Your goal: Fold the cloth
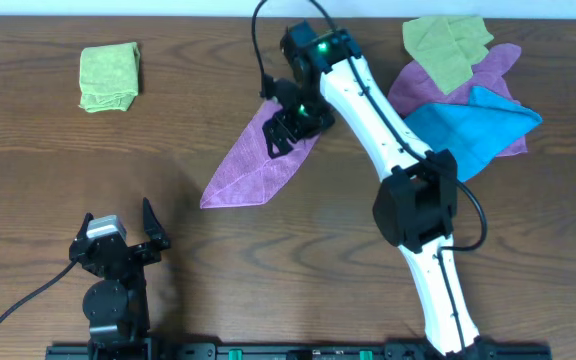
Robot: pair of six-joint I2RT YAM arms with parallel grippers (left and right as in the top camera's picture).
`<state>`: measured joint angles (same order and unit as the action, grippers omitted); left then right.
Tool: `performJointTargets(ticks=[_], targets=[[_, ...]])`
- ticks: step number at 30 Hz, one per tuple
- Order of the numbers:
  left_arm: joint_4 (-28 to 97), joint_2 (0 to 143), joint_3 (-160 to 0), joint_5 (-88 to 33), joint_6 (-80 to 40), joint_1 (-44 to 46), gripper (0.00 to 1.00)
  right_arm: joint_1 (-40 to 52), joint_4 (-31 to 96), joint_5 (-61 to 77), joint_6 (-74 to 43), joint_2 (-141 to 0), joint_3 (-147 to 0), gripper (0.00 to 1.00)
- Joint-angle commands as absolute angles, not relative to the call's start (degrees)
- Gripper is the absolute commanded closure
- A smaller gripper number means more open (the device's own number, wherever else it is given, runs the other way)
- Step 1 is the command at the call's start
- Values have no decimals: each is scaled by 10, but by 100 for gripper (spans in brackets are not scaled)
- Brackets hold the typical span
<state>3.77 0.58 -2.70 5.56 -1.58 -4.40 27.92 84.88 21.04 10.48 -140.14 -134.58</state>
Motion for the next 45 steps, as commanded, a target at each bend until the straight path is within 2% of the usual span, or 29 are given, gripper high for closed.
performJointTargets(ticks=[1, 6, 8, 10, 15, 17, 21, 23, 34, 36, 40, 45], targets=[[46, 3, -7, 61, -13, -46, 5, 282, 851, 204, 97, -1400, -1322, 16], [46, 3, -7, 61, -13, -46, 5, 281, 816, 115, 82, -1400, -1293, 16], [46, 3, -7, 62, -13, -46, 5, 279, 791, 113, 81, -1400, -1278, 13], [46, 3, -7, 61, -13, -46, 5, 279, 773, 124, 82, -1400, -1261, 16], [46, 3, -7, 62, -13, -46, 5, 279, 735, 131, 81, -1400, -1222, 33], [46, 3, -7, 61, -13, -46, 5, 277, 719, 131, 76, -1400, -1219, 45], [46, 3, -7, 62, -13, -46, 5, 275, 690, 131, 73, -1400, -1219, 55], [46, 3, -7, 62, -13, -46, 5, 276, 683, 131, 62, -1400, -1219, 64], [46, 3, -7, 62, -13, -46, 5, 278, 704, 131, 43, -1399, -1284, 62], [46, 3, -7, 61, -13, -46, 5, 278, 708, 130, 43, -1399, -1296, 68], [46, 3, -7, 61, -13, -46, 5, 279, 709, 131, 43, -1399, -1301, 96], [46, 3, -7, 62, -13, -46, 4, 286, 700, 133, 34, -1399, -1307, 99]])
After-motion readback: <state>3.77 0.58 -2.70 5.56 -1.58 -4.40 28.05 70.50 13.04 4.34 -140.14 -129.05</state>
